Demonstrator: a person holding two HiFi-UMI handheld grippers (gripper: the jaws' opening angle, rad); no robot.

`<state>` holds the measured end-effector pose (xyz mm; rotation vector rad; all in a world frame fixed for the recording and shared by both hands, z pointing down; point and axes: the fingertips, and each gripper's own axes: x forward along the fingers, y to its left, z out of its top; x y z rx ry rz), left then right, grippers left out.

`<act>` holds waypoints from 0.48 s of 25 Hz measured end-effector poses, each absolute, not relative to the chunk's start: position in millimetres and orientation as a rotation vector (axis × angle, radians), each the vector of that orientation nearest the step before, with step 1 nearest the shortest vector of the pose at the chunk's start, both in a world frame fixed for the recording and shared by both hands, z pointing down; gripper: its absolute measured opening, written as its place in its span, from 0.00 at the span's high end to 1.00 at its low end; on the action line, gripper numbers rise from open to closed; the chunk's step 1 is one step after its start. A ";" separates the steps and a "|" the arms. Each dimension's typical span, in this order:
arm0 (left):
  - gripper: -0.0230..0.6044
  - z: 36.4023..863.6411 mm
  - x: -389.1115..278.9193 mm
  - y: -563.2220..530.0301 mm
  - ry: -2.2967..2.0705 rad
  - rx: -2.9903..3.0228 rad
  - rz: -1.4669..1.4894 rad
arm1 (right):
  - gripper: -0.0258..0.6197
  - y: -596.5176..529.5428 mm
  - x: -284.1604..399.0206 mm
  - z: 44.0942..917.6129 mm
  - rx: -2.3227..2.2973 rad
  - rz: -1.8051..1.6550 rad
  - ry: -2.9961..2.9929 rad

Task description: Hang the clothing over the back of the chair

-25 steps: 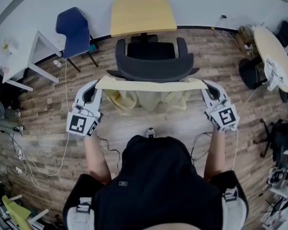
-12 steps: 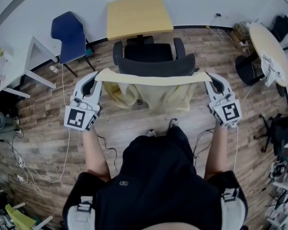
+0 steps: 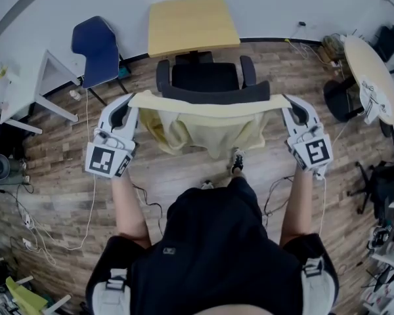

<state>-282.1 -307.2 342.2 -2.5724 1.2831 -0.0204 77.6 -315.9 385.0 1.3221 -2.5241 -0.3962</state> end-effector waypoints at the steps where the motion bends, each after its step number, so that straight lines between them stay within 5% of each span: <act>1: 0.95 342.3 -283.6 -310.7 1.285 -2.579 -0.008 | 0.96 -319.0 76.7 384.1 1.320 -0.401 -2.529; 12: 0.95 326.7 -274.8 -344.5 1.270 -2.559 0.045 | 0.96 -351.3 77.4 374.8 1.305 -0.420 -2.538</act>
